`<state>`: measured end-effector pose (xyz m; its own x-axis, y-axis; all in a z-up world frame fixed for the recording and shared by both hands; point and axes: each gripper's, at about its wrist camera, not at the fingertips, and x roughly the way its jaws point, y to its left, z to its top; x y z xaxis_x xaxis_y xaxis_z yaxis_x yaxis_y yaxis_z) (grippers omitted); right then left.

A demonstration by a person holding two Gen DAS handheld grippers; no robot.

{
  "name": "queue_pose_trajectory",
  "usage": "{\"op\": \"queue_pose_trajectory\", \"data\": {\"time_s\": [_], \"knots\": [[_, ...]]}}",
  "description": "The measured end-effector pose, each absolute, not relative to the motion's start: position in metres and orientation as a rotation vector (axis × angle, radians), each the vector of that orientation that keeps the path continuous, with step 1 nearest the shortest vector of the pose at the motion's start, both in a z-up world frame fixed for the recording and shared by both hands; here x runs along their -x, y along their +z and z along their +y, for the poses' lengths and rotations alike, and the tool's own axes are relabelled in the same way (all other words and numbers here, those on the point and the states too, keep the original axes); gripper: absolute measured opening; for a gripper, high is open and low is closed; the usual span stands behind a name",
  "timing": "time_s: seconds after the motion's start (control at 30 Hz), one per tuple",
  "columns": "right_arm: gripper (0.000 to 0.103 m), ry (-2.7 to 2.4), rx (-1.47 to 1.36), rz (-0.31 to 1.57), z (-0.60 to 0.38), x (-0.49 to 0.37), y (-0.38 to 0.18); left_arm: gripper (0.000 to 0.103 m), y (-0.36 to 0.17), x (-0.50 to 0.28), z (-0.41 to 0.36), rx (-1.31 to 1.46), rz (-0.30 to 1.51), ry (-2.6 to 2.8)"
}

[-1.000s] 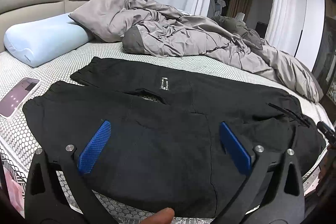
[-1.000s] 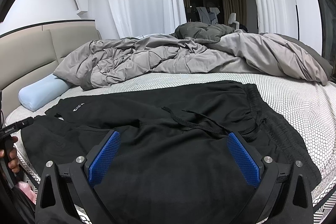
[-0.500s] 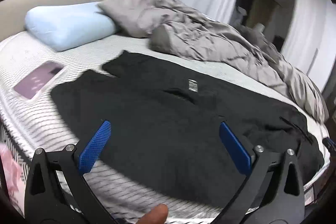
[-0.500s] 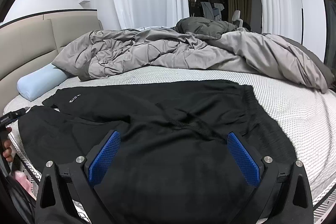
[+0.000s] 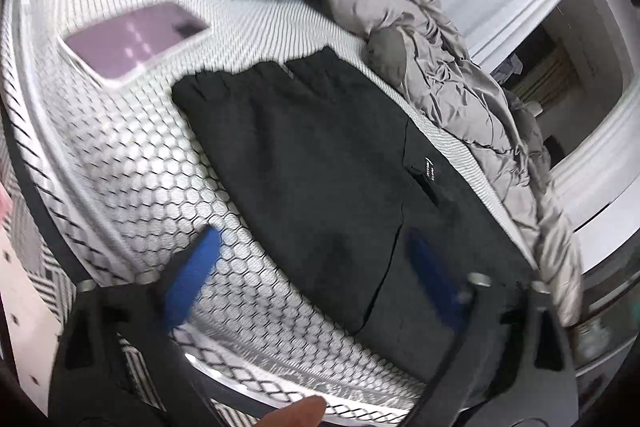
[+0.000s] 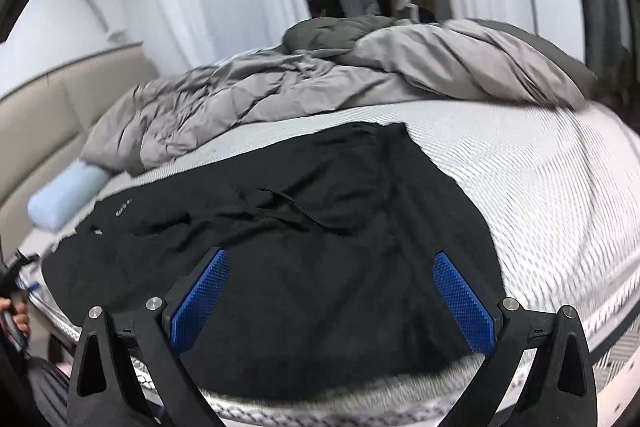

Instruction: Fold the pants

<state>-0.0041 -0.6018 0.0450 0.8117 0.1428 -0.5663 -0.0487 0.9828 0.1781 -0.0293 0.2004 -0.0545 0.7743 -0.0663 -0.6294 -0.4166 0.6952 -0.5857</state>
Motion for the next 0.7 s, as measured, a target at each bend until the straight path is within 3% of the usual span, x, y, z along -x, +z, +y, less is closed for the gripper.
{"op": "queue_pose_trajectory", "data": {"time_s": [0.07, 0.13, 0.17, 0.2, 0.27, 0.47, 0.53, 0.7], "knots": [[0.103, 0.082, -0.179, 0.619, -0.612, 0.015, 0.041, 0.076, -0.061, 0.018, 0.209, 0.803, 0.681, 0.193], [0.103, 0.074, -0.197, 0.631, -0.619, 0.022, 0.037, 0.063, -0.069, 0.005, 0.217, 0.821, 0.692, 0.184], [0.103, 0.074, -0.207, 0.637, -0.622, 0.023, 0.035, 0.050, -0.075, -0.004, 0.224, 0.848, 0.702, 0.189], [0.103, 0.070, -0.222, 0.642, -0.626, 0.024, 0.032, 0.030, -0.078, -0.010, 0.230, 0.870, 0.712, 0.199], [0.103, 0.068, -0.249, 0.659, -0.629, 0.026, 0.028, 0.003, -0.076, -0.010, 0.237, 0.874, 0.686, 0.211], [0.103, 0.091, -0.415, 0.726, -0.647, 0.037, 0.001, 0.000, -0.054, 0.000, 0.230, 0.740, 0.602, 0.294], [0.089, 0.075, -0.447, 0.773, -0.651, 0.034, -0.013, 0.000, -0.052, 0.000, 0.228, 0.732, 0.600, 0.296], [0.073, 0.060, -0.604, 0.757, -0.670, 0.019, -0.028, 0.000, -0.049, 0.007, 0.227, 0.738, 0.591, 0.293]]}}
